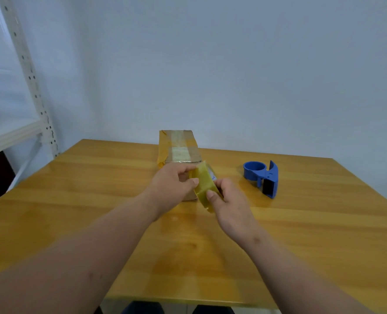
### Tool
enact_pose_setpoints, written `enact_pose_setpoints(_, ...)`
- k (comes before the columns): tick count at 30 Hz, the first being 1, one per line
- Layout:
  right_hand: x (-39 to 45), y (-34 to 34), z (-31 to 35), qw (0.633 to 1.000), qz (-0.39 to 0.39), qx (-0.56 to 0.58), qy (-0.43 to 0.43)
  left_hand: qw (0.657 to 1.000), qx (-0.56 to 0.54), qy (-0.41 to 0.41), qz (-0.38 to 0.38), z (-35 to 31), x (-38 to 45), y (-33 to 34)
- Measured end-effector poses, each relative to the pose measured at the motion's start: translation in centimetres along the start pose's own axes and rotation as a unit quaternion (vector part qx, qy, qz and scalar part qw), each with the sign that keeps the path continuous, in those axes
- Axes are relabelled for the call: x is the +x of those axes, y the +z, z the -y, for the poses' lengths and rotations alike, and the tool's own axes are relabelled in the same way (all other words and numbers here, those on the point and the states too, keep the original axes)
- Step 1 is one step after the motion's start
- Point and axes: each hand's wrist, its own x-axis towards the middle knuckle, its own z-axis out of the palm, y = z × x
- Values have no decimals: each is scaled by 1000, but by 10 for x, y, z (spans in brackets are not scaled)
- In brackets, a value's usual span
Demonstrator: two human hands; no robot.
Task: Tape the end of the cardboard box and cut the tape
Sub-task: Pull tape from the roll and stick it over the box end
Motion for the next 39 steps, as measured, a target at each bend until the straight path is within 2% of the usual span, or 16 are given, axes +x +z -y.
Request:
enact_pose_setpoints(3, -2, 6, 3, 1000, 4, 9, -4, 999, 11, -5, -37, 4, -3, -5)
enact_pose_setpoints(9, -3, 11, 5, 999, 23, 15, -19, 997, 42, -6, -58, 8, 3, -8)
enact_pose_setpoints(11, -3, 13, 3, 999, 34, 10, -34, 999, 32, -28, -17, 7, 6, -10)
enact_pose_setpoints(13, -3, 14, 0, 998, 44, 12, -54, 996, -8, -79, 52, 3, 9, -12)
enact_pose_setpoints(15, -5, 15, -3, 996, 48, 12, -75, 988, -36, -121, 88, 3, 12, -14)
enact_pose_setpoints(19, -6, 15, -8, 995, 54, 15, -83, 978, -95, -180, 46, 8, 17, -18)
enact_pose_setpoints(23, -4, 15, -10, 993, 60, -6, -98, 982, -56, -178, -1, 13, 21, -18)
enact_pose_setpoints(28, -3, 15, -9, 993, 66, -15, -99, 989, 20, -140, -37, 18, 29, -22)
enact_pose_setpoints(30, -3, 15, -7, 992, 67, -20, -102, 987, 131, -84, -34, 16, 31, -24)
enact_pose_setpoints(33, -3, 14, 0, 992, 85, -20, -90, 960, 280, 1, -24, 10, 36, -23)
enact_pose_setpoints(39, 14, 16, 16, 998, 64, 10, -27, 938, 335, 82, -32, 7, 50, -32)
